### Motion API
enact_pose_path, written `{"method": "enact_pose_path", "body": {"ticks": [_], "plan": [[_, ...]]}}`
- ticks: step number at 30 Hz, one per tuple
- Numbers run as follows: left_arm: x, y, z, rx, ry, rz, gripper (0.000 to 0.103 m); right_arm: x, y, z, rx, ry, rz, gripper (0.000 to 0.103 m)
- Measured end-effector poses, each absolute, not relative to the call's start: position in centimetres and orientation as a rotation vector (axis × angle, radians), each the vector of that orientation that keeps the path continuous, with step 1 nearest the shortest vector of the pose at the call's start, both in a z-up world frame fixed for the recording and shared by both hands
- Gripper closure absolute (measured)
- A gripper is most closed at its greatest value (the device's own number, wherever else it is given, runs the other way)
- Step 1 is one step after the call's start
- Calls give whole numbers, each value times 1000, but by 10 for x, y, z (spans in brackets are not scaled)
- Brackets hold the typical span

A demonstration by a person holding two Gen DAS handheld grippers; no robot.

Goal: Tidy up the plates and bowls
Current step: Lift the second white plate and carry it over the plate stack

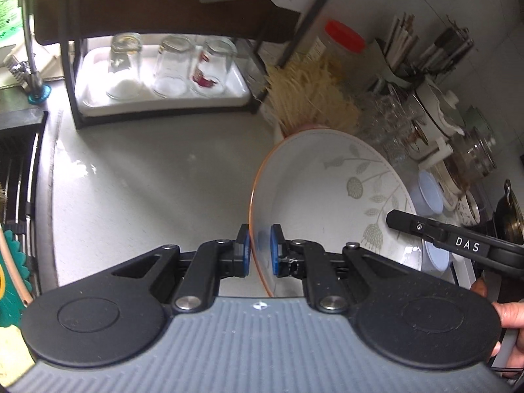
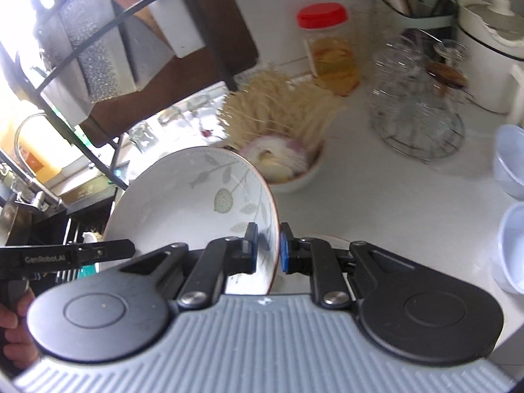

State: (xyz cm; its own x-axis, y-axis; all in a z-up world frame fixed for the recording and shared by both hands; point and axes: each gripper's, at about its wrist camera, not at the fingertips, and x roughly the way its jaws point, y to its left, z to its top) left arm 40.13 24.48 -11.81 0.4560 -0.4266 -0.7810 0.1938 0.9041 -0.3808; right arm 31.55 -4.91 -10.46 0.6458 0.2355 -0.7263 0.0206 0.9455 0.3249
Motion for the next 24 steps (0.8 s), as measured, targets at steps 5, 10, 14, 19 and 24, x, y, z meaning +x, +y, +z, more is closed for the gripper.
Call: {"method": "enact_pose_path", "body": {"ticks": [5,10,14,19,24], "plan": [[396,213,-133,-243,1070,-400,89,302,-75,-119,283,889,112,87],[393,186,-147,-236,1103,-377,89,298,-98,-135,288,912,117,87],[392,170,-162,-246,1134,-345,88,296,-107,-147,281,928,105,87],[393,164,-175,-258,1180,-315,88,294,-112,-160,268,947,110,86],[396,158,-184,-250,1221,-304,88,298,-113,-169,244,956,112,86]]}}
